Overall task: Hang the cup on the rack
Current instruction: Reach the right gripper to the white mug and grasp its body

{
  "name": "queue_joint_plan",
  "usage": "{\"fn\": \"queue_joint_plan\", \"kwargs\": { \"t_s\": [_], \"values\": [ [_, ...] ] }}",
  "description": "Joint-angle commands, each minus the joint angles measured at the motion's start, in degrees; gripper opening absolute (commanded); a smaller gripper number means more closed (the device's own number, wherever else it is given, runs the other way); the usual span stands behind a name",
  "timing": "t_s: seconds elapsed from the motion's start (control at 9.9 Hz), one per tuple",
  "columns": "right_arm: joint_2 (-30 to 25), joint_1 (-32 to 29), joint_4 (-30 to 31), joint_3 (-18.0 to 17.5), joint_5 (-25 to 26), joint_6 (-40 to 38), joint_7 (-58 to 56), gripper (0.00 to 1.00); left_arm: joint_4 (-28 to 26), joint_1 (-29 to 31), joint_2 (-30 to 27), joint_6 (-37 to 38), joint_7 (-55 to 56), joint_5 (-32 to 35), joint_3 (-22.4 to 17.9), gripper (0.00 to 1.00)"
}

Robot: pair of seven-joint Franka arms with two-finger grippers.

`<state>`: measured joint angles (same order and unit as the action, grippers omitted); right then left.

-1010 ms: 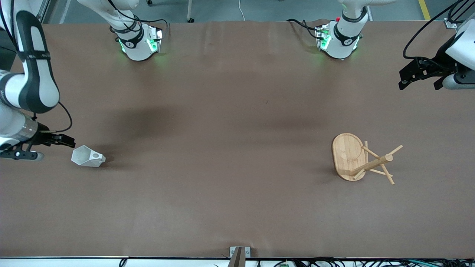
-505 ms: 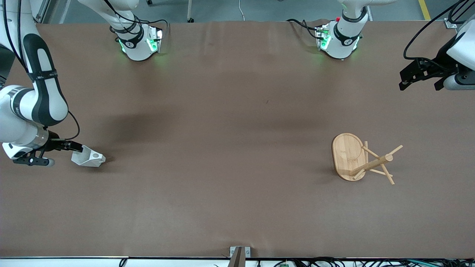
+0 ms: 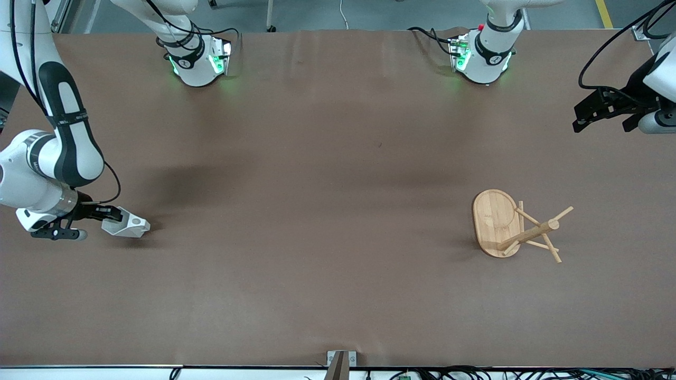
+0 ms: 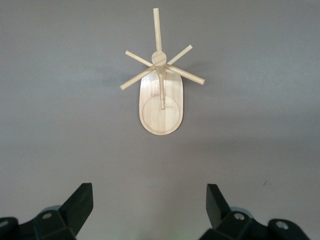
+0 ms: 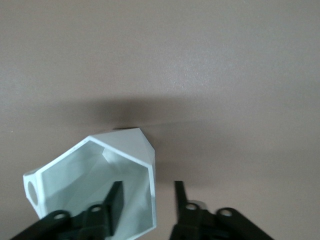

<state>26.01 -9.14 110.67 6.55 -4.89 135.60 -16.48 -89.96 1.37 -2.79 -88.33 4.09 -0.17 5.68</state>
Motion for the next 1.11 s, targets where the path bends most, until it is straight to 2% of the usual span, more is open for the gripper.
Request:
{"fn": "queue_joint_plan", "kwargs": {
  "t_s": [0.0,0.2,0.61,0.81,1.01],
  "values": [
    [0.3,-0.8,-0.5,-0.8,-0.8,0.5,-2.0,0.06,0.1,0.1,1.5,0.2,-0.7,-0.4,0.2,1.00],
    [0.3,-0.8,-1.2,-0.8,-0.8,0.5,-2.0,0.01,0.1,0.1,1.5,0.2,-0.5,-0.4,0.2,1.00],
    [-0.2,-0.7,-1.9,-0.9,-0.9,0.0,-1.5,0.00,0.1,0.1,1.4,0.2,-0.9,-0.4,0.2,1.00],
    [-0.4,-0.4,-1.9,-0.9,-3.4,-0.7,-1.8,0.00,0.1,0.0,1.4,0.3,-0.9,-0.4,0.2,1.00],
    [-2.3,-0.4,-2.0,-2.9,-4.4,-3.0,-1.5,0.00,0.0,-0.1,1.4,0.4,-1.0,-0.4,0.3,1.00]
  ]
}}
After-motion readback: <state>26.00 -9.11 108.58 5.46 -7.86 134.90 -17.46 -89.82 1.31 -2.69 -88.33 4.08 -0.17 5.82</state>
